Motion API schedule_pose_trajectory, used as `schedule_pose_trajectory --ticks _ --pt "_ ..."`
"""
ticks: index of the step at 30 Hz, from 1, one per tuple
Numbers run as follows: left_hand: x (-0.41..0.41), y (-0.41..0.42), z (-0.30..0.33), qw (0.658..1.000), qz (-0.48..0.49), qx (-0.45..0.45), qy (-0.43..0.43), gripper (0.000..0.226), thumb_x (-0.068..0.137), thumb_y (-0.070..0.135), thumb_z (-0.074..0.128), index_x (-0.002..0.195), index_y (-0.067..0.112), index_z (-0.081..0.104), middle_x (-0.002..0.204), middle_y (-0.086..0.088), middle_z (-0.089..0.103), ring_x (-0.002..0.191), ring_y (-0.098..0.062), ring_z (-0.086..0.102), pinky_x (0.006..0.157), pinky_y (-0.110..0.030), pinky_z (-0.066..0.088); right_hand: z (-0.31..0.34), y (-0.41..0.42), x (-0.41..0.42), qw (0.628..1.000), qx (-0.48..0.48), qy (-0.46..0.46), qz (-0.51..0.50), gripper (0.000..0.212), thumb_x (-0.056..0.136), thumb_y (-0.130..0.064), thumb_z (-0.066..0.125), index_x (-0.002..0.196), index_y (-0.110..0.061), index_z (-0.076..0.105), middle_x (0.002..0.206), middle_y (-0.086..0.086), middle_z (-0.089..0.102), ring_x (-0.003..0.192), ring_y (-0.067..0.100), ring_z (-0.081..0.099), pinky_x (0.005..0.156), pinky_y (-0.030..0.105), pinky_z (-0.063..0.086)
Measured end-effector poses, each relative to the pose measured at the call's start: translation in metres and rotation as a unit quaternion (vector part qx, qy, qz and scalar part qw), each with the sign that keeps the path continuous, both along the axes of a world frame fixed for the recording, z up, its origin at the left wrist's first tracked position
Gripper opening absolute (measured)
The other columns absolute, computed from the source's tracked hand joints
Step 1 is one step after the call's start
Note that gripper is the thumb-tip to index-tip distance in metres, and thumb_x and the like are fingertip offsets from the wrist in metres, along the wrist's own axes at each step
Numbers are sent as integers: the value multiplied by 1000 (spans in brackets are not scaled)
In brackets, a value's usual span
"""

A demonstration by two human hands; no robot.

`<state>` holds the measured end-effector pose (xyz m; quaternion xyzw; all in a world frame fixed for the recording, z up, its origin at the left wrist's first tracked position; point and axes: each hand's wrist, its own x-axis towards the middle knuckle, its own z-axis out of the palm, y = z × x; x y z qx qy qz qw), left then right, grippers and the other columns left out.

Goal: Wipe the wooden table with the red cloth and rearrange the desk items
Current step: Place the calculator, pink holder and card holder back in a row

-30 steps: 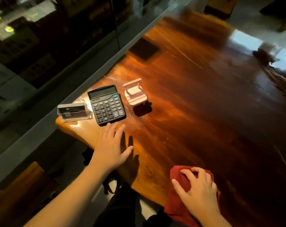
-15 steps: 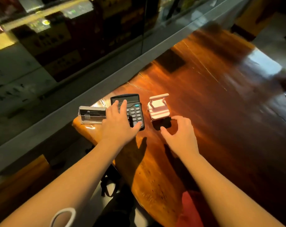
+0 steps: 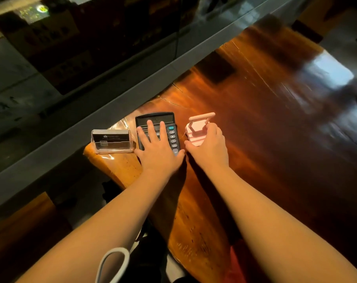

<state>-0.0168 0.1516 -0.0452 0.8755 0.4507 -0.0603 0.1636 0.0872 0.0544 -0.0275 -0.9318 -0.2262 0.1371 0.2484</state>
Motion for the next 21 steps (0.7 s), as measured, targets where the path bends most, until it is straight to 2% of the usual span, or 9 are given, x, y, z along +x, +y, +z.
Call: schedule_pose_trajectory --ticks 2,7,10,12,16,18,21 --pt "2 -3 -5 1000 6 12 -1 107 78 76 52 157 28 -3 168 -11 -4 151 -40 -8 108 -70 27 -3 1 -2 1000 13 -1 -9 61 78 -43 80 123 -19 45 128 7 56 115 28 54 75 33 42" --pt "5 -6 -13 1000 -1 28 7 107 77 79 49 157 27 1 168 -11 -1 151 -39 -7 105 -74 26 -2 -6 -7 999 31 8 -30 59 78 -46 78 120 -23 44 121 2 56 107 22 58 67 27 40" --pt "5 -6 -16 1000 0 27 -3 103 80 71 54 157 26 3 168 -11 2 151 -39 -5 104 -76 24 2 -23 -7 998 35 17 -50 61 77 -51 78 120 -26 42 117 -2 55 96 16 56 56 18 31" --pt "4 -7 -16 999 -1 30 -19 101 80 68 55 156 26 5 167 -11 5 151 -39 -2 103 -77 24 6 -42 -3 997 32 16 -61 64 77 -54 77 122 -27 41 117 -3 55 92 12 53 55 15 29" --pt "9 -16 -10 999 -7 31 -42 99 77 69 53 155 28 10 166 -9 7 151 -36 2 100 -78 26 13 -93 7 994 15 9 -106 70 77 -60 75 128 -27 41 119 -4 56 96 12 59 57 13 36" --pt "17 -29 -4 998 -14 33 -58 97 73 69 51 154 28 15 165 -8 10 150 -35 5 98 -77 29 17 -123 10 990 10 8 -142 71 77 -60 75 129 -26 41 120 -4 56 95 11 58 57 12 35" --pt "33 -63 5 995 -62 39 -74 96 71 67 53 152 27 20 165 -8 12 150 -33 7 95 -75 32 21 -170 15 979 11 6 -203 67 77 -59 77 125 -28 42 119 -3 56 97 13 59 57 15 35"
